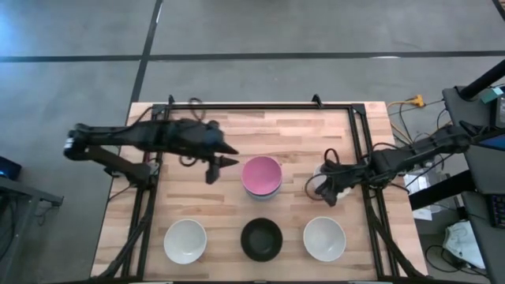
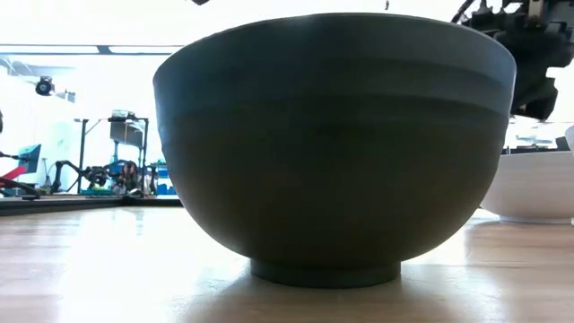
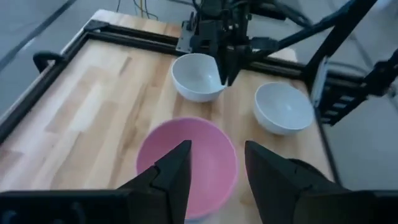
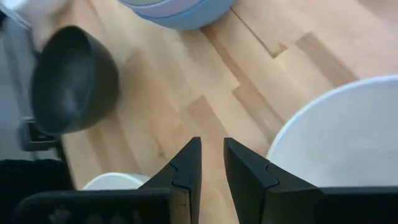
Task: Nest bowls inside each other
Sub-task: Stack the top white bowl on top of the pink bowl
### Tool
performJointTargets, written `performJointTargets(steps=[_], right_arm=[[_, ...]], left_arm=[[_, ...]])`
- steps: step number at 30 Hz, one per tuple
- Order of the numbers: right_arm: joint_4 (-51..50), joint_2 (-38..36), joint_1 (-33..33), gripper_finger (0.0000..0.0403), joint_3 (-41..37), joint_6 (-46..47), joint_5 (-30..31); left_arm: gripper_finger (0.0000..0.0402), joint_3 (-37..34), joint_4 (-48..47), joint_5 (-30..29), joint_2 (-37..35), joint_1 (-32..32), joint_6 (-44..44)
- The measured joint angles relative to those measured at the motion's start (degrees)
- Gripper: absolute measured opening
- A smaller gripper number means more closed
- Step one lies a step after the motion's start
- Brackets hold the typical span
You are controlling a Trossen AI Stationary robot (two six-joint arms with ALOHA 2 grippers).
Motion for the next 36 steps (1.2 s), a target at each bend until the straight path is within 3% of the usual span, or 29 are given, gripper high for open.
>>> performJointTargets(steps=[8, 13, 21, 26, 31, 36], right_arm=[[-18.88, 14.69, -0.04, 0.0063, 11.62, -0.13, 2.30], [-20.13, 21.44, -0.02, 0.0074, 16.28, -1.26, 2.30], [-23.73, 27.64, -0.04, 0.0153, 19.26, 1.59, 2.20], [-24.37, 29.97, -0.04, 0.0172, 18.09, 2.67, 1.63], [-21.95, 31.37, -0.17, 0.0138, 16.18, 0.39, -3.39], [-17.91, 30.02, -0.17, 0.0042, 14.17, -0.84, -7.10]], left_arm=[[0.0134, -17.62, 7.75, 0.29, -13.28, -0.32, -8.76], [0.0134, -24.60, 13.73, 0.96, -17.25, -0.74, -11.87], [0.0134, -28.54, 19.64, 2.68, -19.21, -0.71, -13.30], [0.0134, -28.38, 19.54, 3.90, -18.94, -0.71, -13.28], [0.0134, -28.45, 19.51, 4.50, -18.81, -0.73, -13.30], [0.0134, -28.38, 19.48, 4.63, -18.75, -0.74, -13.28]])
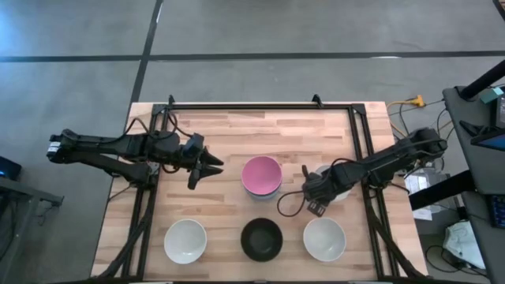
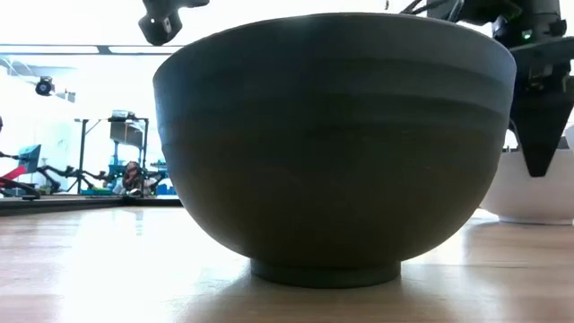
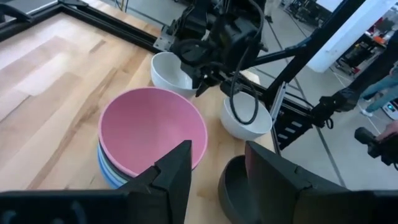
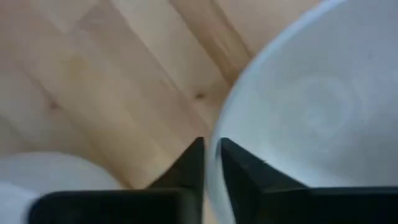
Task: Nest bowls inside each other
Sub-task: Stack the top white bowl on top of the pink bowl
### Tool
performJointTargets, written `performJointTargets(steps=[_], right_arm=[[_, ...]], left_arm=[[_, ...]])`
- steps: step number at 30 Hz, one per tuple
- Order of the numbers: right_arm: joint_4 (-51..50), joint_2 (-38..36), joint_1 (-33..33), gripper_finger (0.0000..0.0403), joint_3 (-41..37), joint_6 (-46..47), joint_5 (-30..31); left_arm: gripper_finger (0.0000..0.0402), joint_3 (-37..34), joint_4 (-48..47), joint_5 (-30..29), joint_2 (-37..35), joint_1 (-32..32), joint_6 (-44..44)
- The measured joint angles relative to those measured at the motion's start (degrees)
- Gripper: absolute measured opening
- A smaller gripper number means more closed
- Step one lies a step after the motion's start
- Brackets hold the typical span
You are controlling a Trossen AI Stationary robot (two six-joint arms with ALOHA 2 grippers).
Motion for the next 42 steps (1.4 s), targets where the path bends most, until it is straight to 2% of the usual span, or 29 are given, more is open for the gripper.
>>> performJointTargets(steps=[2, 8, 11, 14, 19, 21, 24, 28, 32, 38, 42], right_arm=[[-0.09, -1.56, 0.02, 0.0020, -0.07, -0.15, 0.08], [0.74, -8.76, 0.01, 0.0010, 1.72, 0.00, 2.88], [2.37, -12.95, 0.01, 0.0010, 3.78, -1.76, 6.75], [8.03, -16.36, 0.49, 0.0009, 6.18, -8.85, 10.97], [12.55, -17.67, 2.06, 0.0009, 13.15, -20.76, 23.82], [12.78, -16.03, 1.97, 0.0009, 17.08, -25.87, 26.87], [12.92, -11.44, 1.93, 0.0009, 23.22, -35.90, 27.53], [12.29, -2.79, 1.95, 0.0009, 31.24, -46.57, 22.57], [7.86, 6.25, 1.88, 0.0009, 39.69, -47.47, 18.00], [-11.32, 18.16, 1.95, 0.0009, 54.90, -44.43, 16.07], [-19.39, 23.60, 1.88, 0.0009, 62.34, -43.09, 14.78]], left_arm=[[0.0134, 0.00, 0.08, 0.21, -0.04, 0.00, 0.00], [0.0134, 0.20, 0.06, 1.39, -0.07, -0.06, -0.02], [0.0134, 0.07, -0.10, 1.47, -0.19, -0.39, 0.01], [0.0134, 0.00, -0.37, 1.56, -0.57, -0.42, 0.44], [0.0134, -0.04, -1.69, 1.56, -1.18, -0.60, 0.49], [0.0134, -0.09, -3.40, 1.60, -1.66, -0.76, 0.50], [0.0134, -0.20, -4.65, 1.74, -2.28, -1.21, 0.50], [0.0134, -0.96, -6.15, 1.74, -3.55, -1.51, 0.50], [0.0134, -1.87, -6.88, 1.71, -5.21, -1.67, 0.50], [0.0134, -3.95, -6.87, 1.71, -8.02, -1.84, 0.14], [0.0134, -5.77, -6.87, 1.71, -9.60, -1.92, 0.03]])
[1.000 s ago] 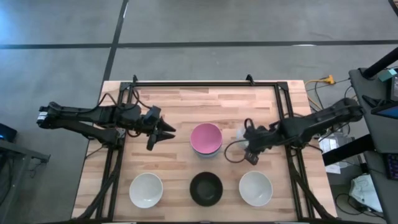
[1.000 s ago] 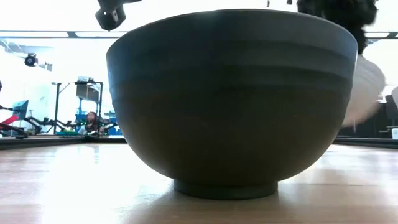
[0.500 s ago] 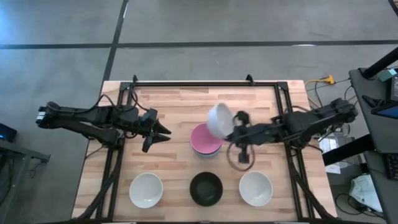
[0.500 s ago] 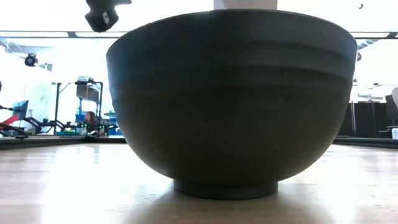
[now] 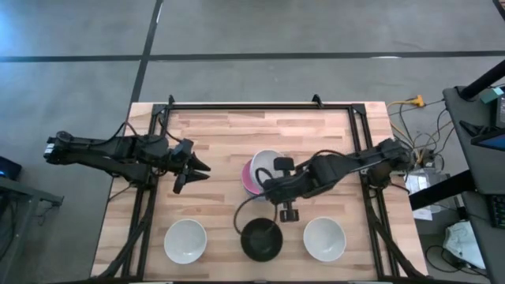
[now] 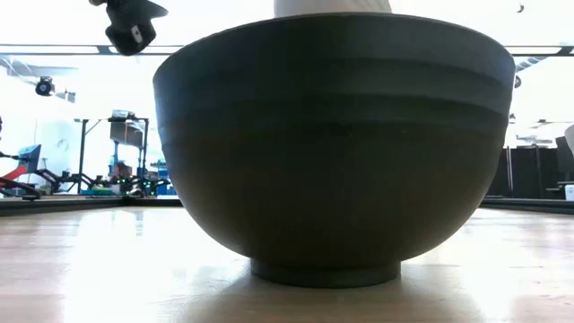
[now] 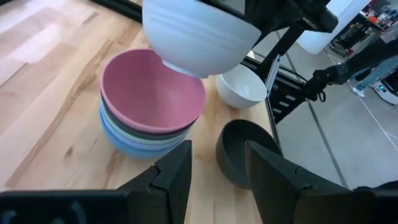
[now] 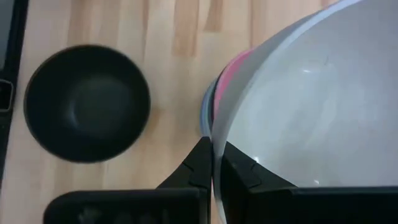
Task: Nest bowls inside each other
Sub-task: Stack the top white bowl on top of the pink bowl
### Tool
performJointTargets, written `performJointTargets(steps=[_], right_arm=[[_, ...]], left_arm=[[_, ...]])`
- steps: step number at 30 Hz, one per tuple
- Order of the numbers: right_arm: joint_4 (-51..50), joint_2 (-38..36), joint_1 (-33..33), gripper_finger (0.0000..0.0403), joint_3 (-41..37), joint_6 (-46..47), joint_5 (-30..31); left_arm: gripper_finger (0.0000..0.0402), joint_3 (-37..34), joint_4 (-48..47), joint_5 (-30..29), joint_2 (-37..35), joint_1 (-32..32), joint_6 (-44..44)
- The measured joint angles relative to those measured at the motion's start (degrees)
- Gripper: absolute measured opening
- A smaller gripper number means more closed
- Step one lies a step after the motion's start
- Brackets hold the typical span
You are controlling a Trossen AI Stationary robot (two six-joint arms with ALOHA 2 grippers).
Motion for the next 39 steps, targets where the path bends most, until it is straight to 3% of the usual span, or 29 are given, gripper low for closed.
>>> performJointTargets(steps=[10, 16, 31, 39], right_arm=[[-6.21, 9.09, 0.02, 0.0009, 8.64, 0.71, -3.78], [-7.65, 10.91, -0.32, 0.0009, 11.50, 0.64, -4.00], [-6.66, 10.83, -6.06, 0.0009, 8.80, -2.91, -2.51], [-4.29, 10.83, -6.81, 0.0009, 6.86, -6.31, -8.94]], left_arm=[[0.0134, -2.05, 0.20, 2.38, -1.34, -0.35, -0.08], [0.0134, -2.58, 0.30, 2.87, -2.00, -0.66, -0.11], [0.0134, -2.70, 0.69, 3.02, -2.83, -0.66, -0.03], [0.0134, -2.71, 0.72, 3.00, -2.45, -0.71, 0.00]])
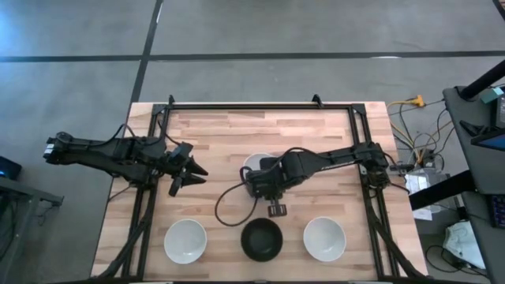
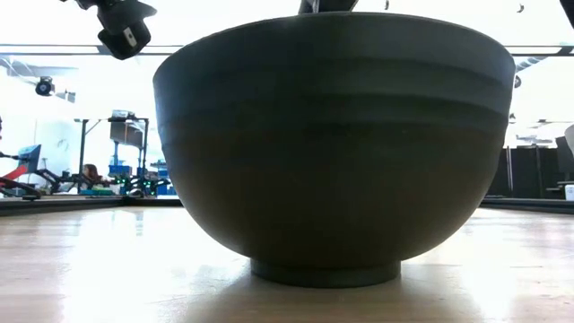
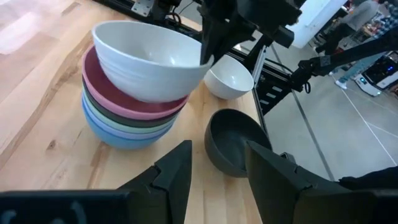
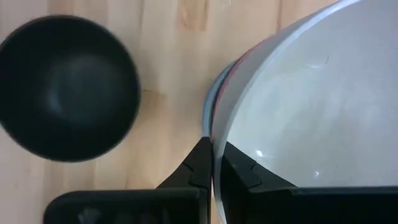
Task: Nest bowls inside each other
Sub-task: Stack the top white bowl on top of the pink bowl
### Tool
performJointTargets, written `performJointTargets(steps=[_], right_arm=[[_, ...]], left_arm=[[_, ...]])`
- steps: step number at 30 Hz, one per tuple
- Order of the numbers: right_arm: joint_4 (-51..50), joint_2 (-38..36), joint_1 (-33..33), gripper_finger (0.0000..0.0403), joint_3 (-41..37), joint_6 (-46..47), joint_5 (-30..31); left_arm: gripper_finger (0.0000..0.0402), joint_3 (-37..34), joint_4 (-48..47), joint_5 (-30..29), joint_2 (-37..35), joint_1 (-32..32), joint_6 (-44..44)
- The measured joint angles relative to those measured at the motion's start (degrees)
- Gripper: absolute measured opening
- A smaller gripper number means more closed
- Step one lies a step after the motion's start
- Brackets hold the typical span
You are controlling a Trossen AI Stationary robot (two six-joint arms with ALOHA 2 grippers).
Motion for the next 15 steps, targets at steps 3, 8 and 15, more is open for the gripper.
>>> performJointTargets(steps=[3, 8, 15], right_arm=[[0.93, 0.00, 0.03, 0.0009, -1.42, -0.37, 0.04], [1.55, -0.02, -0.04, 0.0009, -3.52, -0.81, 0.50], [1.82, -0.02, -0.08, 0.0009, -5.97, -4.56, 0.43]], left_arm=[[0.0134, 0.00, 0.12, 0.00, 0.24, 0.02, 0.02], [0.0134, -0.02, 0.26, -0.02, 0.65, 0.02, 0.05], [0.0134, -0.02, 0.27, -0.26, 1.92, 0.02, 0.09]])
